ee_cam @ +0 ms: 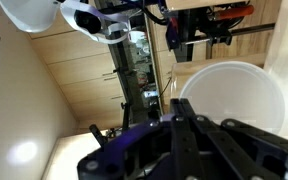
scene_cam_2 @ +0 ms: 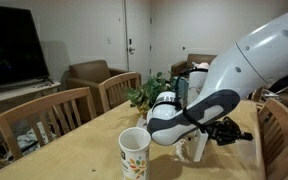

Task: Move the white lid forwards

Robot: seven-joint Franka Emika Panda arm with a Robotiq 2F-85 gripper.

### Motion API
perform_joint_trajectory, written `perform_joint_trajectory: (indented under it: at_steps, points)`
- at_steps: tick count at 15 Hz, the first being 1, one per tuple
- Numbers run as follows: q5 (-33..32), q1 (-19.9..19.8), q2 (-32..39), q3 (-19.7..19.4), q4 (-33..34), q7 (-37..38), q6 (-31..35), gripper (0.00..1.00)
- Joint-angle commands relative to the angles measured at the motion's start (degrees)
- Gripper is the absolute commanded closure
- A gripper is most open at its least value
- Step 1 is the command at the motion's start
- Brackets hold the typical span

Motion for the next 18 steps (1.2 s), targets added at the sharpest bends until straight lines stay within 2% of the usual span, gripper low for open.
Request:
perform_joint_trajectory:
  at_steps: [1,7,18]
  points:
    - [-1.87,1.03,1.61,-0.88,2.49,-2.52,-3.14,1.0]
    - [-5.38,1.7,2.98,-0.88,3.3,-5.59,-4.54,1.0]
    - [-7.42,2.85,6.39,-1.2,7.0,-10.4,-4.98,1.0]
